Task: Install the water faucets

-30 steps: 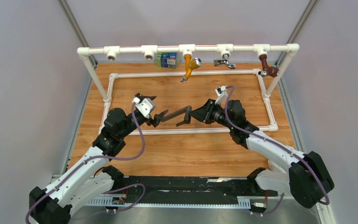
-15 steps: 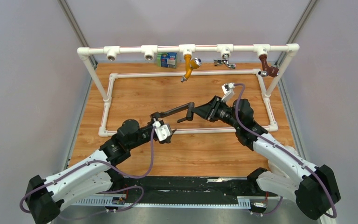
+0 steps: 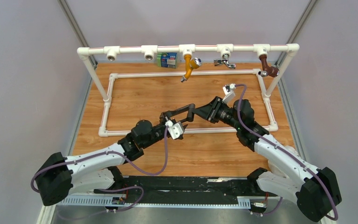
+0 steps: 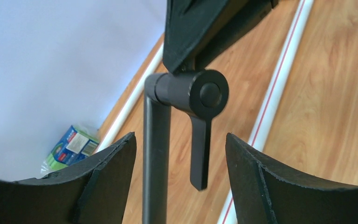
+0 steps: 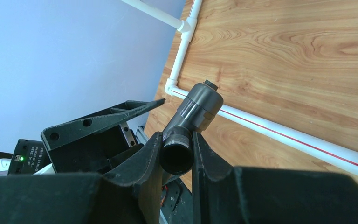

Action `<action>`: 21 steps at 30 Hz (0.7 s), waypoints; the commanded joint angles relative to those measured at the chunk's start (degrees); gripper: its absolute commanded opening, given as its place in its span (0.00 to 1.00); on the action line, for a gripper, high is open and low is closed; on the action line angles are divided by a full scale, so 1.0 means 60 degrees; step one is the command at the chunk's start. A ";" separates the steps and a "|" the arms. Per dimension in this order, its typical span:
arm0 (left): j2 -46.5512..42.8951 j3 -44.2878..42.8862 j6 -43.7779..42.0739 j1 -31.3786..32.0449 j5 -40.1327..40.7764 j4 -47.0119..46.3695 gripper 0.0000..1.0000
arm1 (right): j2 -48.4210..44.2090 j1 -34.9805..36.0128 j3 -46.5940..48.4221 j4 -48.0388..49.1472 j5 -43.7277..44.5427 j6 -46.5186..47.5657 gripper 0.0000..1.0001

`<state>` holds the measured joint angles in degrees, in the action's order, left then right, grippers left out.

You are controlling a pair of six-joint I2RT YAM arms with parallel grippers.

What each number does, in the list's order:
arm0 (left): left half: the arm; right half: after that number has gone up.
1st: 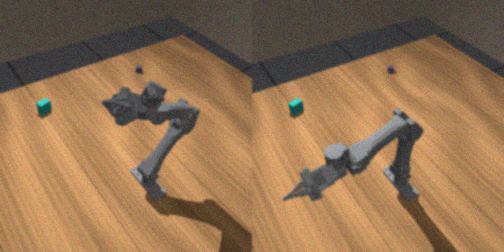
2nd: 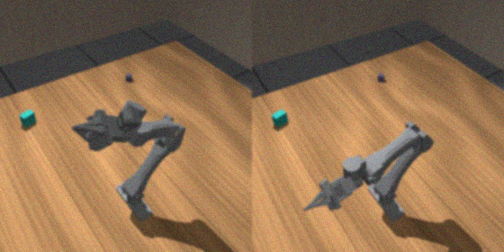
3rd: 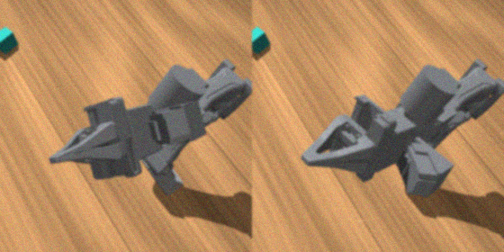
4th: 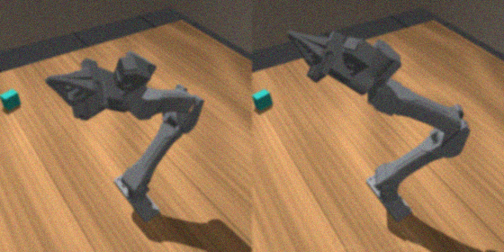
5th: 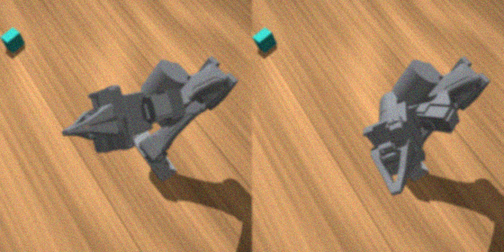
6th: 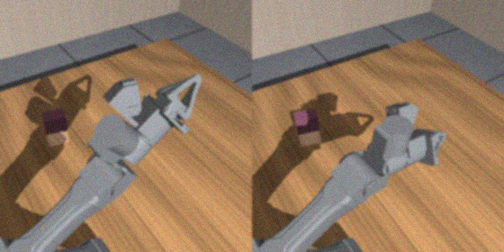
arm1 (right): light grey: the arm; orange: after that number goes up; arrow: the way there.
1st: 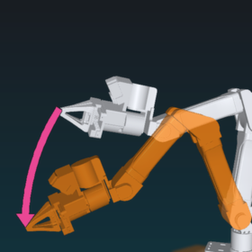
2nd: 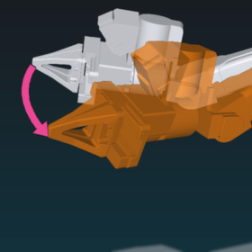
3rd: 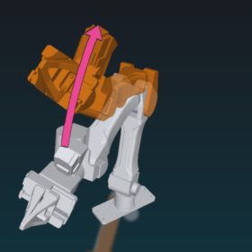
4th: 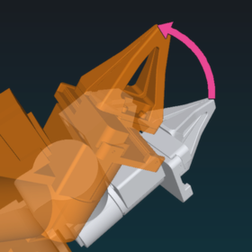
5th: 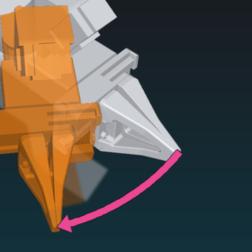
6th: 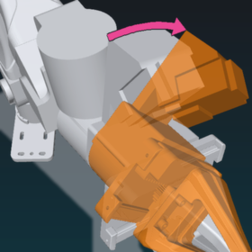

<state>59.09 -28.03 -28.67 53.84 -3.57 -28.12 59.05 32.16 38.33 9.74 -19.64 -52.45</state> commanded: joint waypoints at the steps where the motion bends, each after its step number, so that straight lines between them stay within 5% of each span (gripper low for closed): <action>1: 0.0654 -0.0059 0.0002 0.0079 0.0230 -0.2548 0.75 | -0.0334 -0.0028 0.0365 0.0779 -0.0125 -0.0575 0.00; 21: 0.1753 -0.0836 0.0470 0.0196 -0.0811 -0.3179 0.43 | -0.0144 -0.0028 0.0189 0.0560 -0.0316 -0.0927 0.00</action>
<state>69.28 -30.46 -28.40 54.72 -6.44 -42.48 59.05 31.62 38.30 9.37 -19.40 -56.51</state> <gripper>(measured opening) 0.498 0.247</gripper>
